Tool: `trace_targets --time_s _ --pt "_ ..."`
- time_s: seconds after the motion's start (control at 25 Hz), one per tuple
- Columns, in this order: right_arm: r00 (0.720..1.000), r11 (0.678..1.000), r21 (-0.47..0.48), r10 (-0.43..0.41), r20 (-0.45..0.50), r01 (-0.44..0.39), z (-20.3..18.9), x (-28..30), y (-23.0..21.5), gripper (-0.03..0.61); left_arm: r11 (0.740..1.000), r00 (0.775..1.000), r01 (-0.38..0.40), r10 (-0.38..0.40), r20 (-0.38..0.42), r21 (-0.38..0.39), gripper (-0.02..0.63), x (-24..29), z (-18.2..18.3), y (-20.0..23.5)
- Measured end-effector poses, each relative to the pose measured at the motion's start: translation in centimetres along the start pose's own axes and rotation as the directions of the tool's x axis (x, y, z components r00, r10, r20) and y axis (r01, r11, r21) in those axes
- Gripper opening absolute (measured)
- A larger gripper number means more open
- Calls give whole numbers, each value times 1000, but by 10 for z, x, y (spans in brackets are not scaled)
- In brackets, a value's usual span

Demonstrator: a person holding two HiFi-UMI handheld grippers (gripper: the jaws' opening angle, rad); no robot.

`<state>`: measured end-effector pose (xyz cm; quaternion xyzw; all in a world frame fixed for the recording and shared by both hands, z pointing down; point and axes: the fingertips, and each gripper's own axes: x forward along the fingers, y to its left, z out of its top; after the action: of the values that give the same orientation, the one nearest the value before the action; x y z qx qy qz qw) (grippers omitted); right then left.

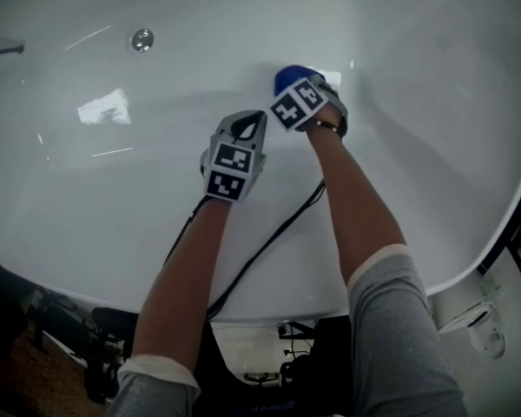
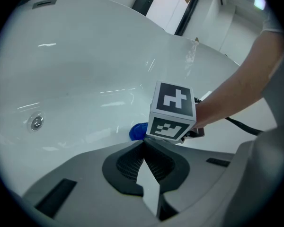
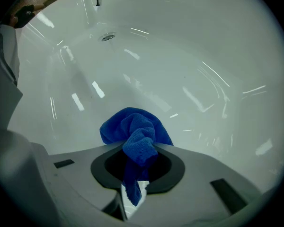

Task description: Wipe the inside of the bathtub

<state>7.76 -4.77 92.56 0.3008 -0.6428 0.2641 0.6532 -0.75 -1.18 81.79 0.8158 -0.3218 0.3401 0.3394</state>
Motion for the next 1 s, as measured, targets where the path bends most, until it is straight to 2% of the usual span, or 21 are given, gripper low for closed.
trace_targets --time_s 0.2,0.36,0.44,0.6,0.84,1.0 --pt "995 1000 -13 25 -96 -26 -38 1 -2 64 1000 1000 17 -17 -5 -3 3 3 -2 -16" --pt "978 998 -39 33 -208 -42 -71 1 0 64 1000 1000 26 -26 -5 -3 3 0 -3 -22" --pt "959 997 -45 50 -279 -65 -91 1 3 64 1000 1000 26 -26 -2 -3 3 -1 -2 -24" --pt "902 993 -11 99 -420 -114 -137 -2 11 64 999 999 31 -31 10 4 3 -3 5 -29" --pt "861 986 -88 80 -503 -142 -163 -7 19 63 998 998 63 -63 17 22 3 -2 12 -44" --pt "821 982 -58 118 -559 -181 -176 -17 19 62 996 996 83 -84 14 34 3 -5 14 -56"
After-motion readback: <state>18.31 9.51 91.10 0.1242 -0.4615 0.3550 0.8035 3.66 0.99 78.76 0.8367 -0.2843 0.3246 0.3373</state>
